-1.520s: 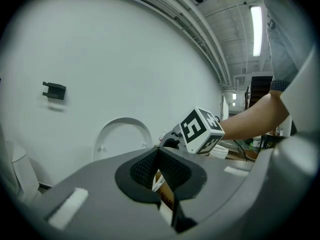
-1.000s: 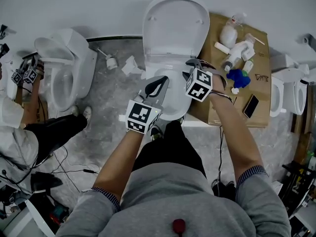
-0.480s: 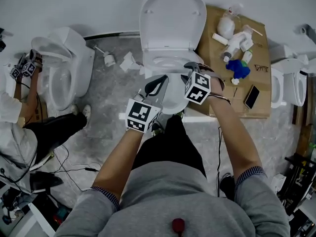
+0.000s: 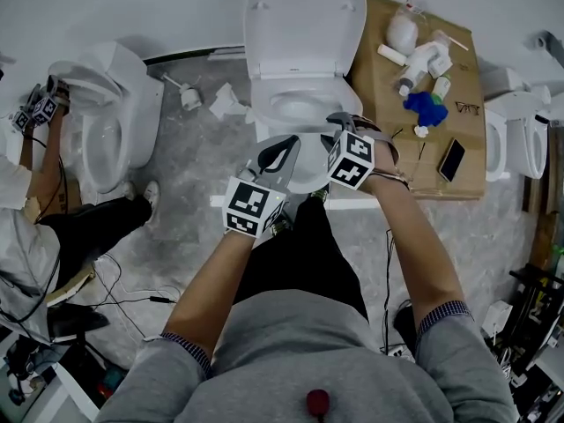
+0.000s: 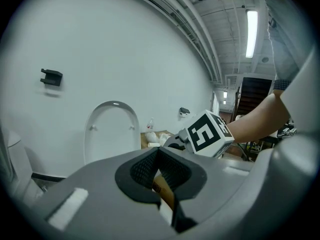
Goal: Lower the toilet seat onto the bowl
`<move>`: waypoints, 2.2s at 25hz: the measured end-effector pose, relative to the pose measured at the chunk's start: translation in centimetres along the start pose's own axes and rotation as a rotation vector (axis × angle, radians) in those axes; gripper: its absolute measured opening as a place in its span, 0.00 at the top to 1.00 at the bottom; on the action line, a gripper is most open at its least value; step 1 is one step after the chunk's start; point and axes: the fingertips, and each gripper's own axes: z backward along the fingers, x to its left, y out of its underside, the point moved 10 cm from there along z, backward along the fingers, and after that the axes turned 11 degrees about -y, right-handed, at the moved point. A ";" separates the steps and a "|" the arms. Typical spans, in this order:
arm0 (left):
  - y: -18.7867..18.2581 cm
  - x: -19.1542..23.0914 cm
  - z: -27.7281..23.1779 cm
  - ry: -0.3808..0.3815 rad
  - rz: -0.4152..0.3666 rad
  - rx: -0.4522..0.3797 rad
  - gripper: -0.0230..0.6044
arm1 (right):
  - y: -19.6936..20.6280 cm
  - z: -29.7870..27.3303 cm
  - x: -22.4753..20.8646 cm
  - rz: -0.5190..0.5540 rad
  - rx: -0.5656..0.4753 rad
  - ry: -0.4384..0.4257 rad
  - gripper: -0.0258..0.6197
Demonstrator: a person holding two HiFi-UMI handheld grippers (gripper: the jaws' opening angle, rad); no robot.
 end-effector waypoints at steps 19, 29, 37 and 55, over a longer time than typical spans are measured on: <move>5.5 -1.1 -1.3 0.026 0.056 0.082 0.95 | 2.7 -4.0 4.9 -0.032 -0.021 -0.076 0.69; 8.6 -2.3 -1.1 0.045 0.103 0.129 0.95 | 3.7 -5.6 7.1 -0.040 -0.015 -0.130 0.69; 11.0 -2.1 -0.2 0.039 0.118 0.154 0.95 | 4.2 -7.0 8.6 -0.056 0.009 -0.153 0.69; 16.7 -1.4 0.8 0.004 0.154 0.196 0.95 | 6.1 -11.6 12.2 -0.110 0.025 -0.210 0.68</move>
